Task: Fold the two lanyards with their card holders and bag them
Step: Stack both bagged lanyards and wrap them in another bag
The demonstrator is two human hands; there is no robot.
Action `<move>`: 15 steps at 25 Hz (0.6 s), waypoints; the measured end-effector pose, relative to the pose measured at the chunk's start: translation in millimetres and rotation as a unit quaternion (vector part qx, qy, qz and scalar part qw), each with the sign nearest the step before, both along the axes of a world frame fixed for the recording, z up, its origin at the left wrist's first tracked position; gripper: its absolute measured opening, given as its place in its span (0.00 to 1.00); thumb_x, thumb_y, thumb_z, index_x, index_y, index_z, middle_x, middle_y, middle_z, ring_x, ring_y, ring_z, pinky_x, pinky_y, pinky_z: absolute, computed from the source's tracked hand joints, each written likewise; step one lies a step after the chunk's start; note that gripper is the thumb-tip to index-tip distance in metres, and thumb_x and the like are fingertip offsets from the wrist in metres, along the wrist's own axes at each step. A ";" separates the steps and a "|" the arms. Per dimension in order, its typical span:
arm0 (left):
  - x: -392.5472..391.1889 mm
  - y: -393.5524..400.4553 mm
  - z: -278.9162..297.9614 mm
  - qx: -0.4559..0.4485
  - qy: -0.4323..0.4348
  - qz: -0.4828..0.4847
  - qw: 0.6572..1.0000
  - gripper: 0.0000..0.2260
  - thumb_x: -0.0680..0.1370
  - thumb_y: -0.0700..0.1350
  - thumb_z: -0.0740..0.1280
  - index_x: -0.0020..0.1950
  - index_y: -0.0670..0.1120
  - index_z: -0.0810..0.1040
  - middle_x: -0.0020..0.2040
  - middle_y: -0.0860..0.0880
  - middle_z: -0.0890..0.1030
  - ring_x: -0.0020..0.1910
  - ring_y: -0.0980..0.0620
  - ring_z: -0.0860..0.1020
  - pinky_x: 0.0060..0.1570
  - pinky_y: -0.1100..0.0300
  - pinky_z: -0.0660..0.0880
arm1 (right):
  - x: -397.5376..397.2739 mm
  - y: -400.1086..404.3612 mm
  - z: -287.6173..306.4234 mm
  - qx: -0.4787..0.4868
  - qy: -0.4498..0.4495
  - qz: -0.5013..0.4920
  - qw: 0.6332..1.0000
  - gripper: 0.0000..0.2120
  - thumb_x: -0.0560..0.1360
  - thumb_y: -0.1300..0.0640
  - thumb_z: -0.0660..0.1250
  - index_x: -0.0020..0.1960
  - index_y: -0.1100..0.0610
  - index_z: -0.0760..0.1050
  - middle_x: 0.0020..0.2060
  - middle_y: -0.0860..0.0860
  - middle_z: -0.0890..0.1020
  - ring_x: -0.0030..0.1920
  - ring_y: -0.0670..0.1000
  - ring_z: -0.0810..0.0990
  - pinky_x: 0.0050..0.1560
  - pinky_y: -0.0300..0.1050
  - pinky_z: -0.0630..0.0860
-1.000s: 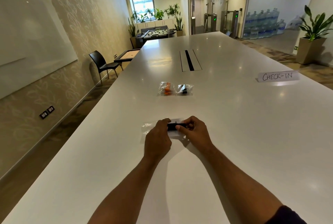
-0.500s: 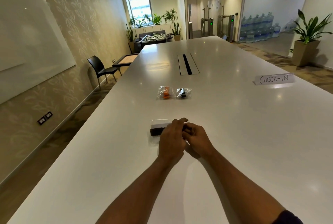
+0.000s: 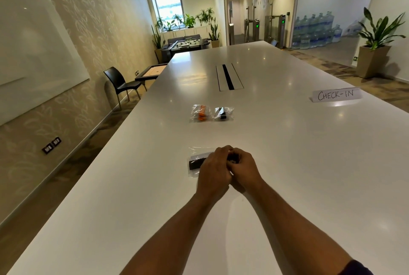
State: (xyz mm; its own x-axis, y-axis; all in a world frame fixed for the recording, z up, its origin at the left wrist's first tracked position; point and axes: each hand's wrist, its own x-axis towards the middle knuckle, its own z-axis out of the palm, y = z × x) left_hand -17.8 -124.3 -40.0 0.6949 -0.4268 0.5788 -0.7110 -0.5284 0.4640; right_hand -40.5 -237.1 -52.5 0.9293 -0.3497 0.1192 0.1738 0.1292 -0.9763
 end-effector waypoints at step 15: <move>42.4 -17.7 -12.5 -0.103 0.208 0.117 0.966 0.14 0.79 0.52 0.64 0.65 0.54 0.72 0.57 0.53 0.81 0.55 0.52 0.81 0.51 0.54 0.81 | 21.4 2.2 12.4 -0.046 0.062 -0.170 0.982 0.09 0.73 0.62 0.76 0.47 0.54 0.77 0.41 0.50 0.85 0.37 0.44 0.85 0.32 0.37 0.80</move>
